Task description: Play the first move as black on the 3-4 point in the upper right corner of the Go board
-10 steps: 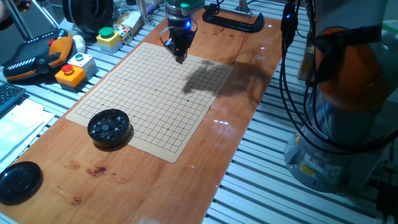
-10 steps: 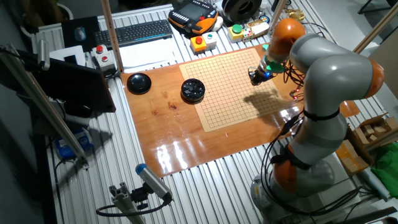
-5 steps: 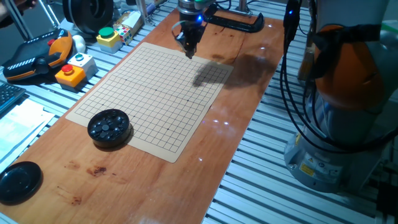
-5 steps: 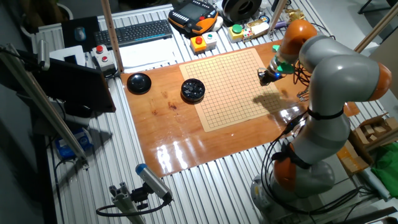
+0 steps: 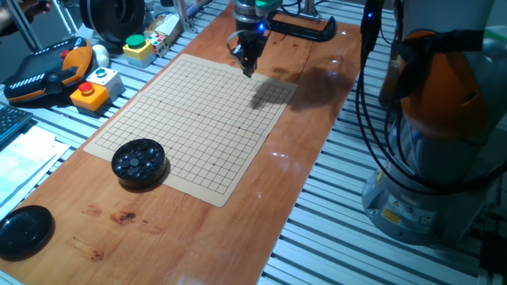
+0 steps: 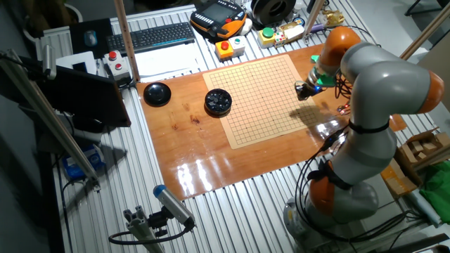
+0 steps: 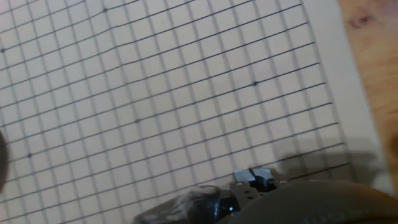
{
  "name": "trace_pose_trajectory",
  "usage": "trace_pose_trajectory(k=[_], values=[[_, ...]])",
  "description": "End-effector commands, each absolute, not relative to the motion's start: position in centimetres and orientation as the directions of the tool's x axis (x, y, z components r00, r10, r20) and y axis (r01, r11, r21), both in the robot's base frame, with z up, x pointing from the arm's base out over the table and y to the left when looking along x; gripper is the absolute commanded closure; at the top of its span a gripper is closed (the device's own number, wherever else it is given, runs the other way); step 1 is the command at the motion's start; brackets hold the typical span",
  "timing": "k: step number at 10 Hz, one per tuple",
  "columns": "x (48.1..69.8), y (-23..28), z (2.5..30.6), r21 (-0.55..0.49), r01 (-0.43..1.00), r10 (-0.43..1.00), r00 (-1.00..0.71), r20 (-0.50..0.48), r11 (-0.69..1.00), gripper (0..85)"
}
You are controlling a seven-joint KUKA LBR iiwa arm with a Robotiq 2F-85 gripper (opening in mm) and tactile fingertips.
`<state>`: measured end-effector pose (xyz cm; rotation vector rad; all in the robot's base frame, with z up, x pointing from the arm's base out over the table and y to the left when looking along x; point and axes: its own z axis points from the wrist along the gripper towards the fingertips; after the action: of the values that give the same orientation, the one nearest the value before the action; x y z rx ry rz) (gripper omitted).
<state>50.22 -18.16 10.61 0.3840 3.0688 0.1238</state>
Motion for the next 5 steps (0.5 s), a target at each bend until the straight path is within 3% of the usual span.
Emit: trace_pose_trajectory(k=[1,5], values=[[50.03,-18.25,10.34,0.085,0.243,0.247,-0.968,-0.037,0.966,84.3],[49.45,-18.81,9.55,0.092,0.251,0.255,-0.967,-0.032,0.964,84.3]])
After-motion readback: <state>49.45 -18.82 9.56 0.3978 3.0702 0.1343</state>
